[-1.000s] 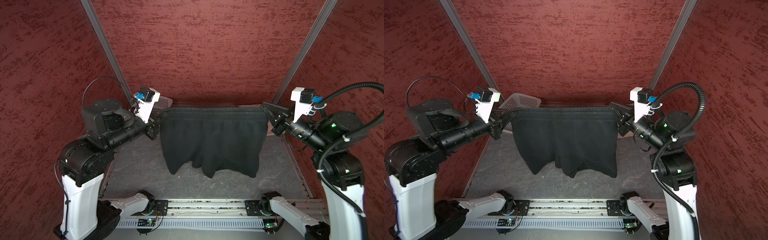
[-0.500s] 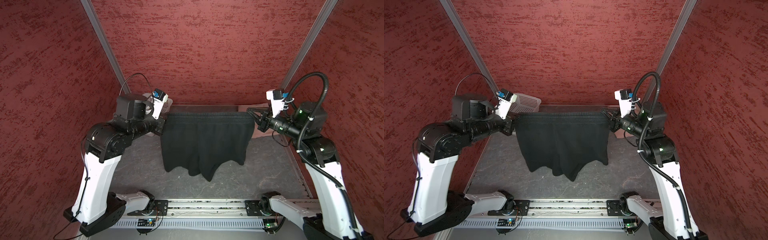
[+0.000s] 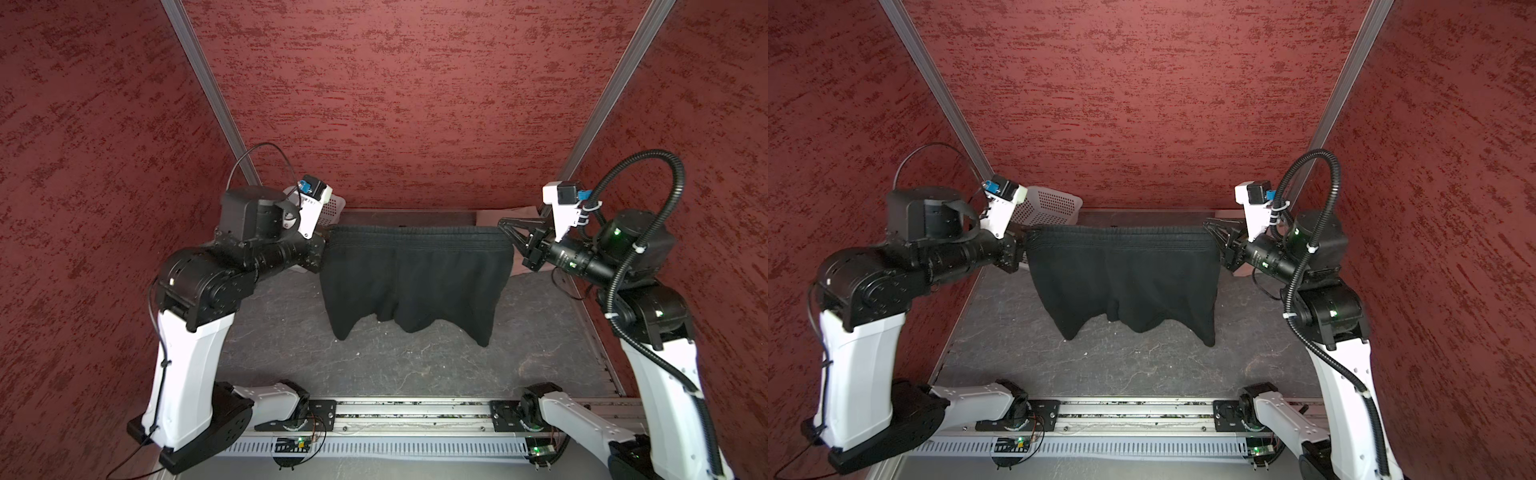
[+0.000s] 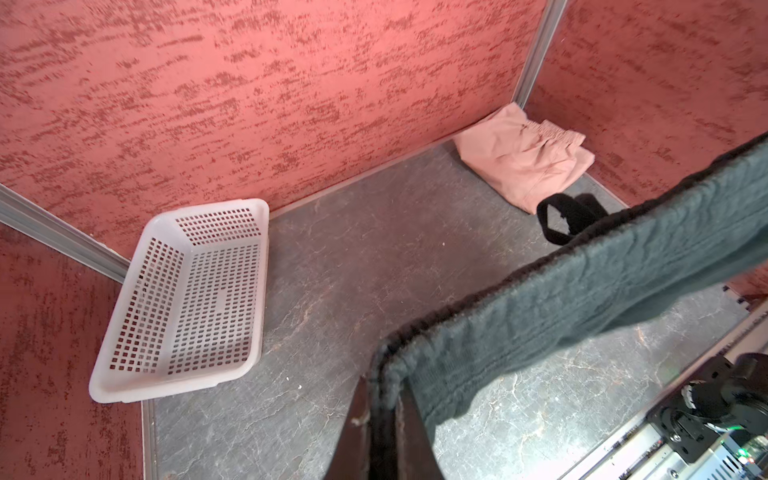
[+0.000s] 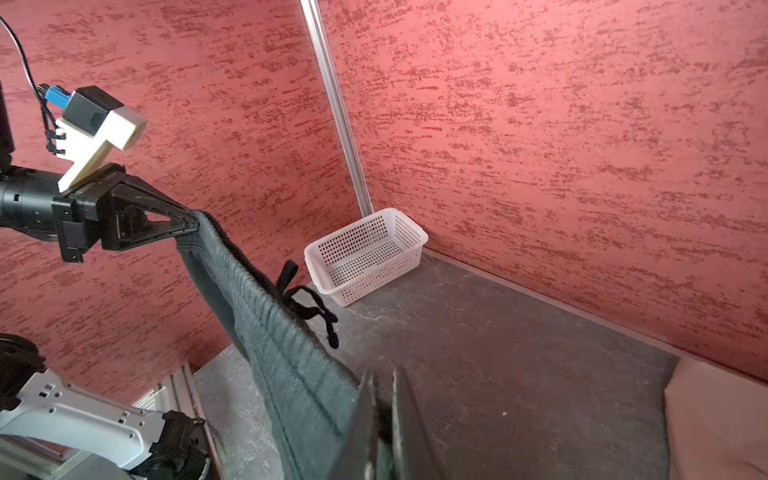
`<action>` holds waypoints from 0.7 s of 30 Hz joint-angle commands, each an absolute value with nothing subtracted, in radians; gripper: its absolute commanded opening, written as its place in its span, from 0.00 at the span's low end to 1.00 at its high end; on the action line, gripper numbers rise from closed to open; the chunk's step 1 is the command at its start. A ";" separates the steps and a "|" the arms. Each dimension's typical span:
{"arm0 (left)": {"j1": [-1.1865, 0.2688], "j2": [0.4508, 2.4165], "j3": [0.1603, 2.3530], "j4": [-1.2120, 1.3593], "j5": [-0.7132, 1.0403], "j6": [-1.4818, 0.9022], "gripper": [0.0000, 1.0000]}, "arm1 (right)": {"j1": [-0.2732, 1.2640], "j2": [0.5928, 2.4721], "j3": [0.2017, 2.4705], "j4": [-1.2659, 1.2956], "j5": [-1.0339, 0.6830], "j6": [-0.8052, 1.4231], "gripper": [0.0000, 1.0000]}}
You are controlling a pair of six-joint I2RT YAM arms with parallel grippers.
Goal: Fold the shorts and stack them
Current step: 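Lift the sweatpants by the waistband with both grippers, stretching it taut, then lower the black sweatpants flat onto the table with both grippers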
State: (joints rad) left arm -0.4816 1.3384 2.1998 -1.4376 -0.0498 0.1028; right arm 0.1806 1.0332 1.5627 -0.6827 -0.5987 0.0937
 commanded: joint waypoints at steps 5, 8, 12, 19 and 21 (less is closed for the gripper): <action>-0.308 1.535 2.192 -1.442 -0.048 0.112 0.00 | 0.154 1.229 1.563 -0.574 -0.531 0.081 0.00; -0.204 1.609 2.097 -1.347 0.040 0.120 0.00 | 0.128 1.341 1.549 -0.527 -0.579 0.080 0.00; -0.154 1.774 2.029 -1.249 0.058 0.163 0.00 | 0.106 1.531 1.536 -0.449 -0.537 0.063 0.00; -0.160 2.083 2.129 -1.144 0.046 0.154 0.00 | 0.101 1.899 1.611 -0.251 -0.584 0.075 0.00; -0.169 2.145 2.159 -1.108 0.072 0.152 0.24 | 0.102 2.001 1.673 -0.225 -0.588 0.093 0.00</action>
State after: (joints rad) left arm -0.1909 2.1170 2.1048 -1.1606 0.1307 0.1448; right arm 0.1371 1.9362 1.5890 -0.3370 -0.6128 0.0978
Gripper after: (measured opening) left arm 0.122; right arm 0.071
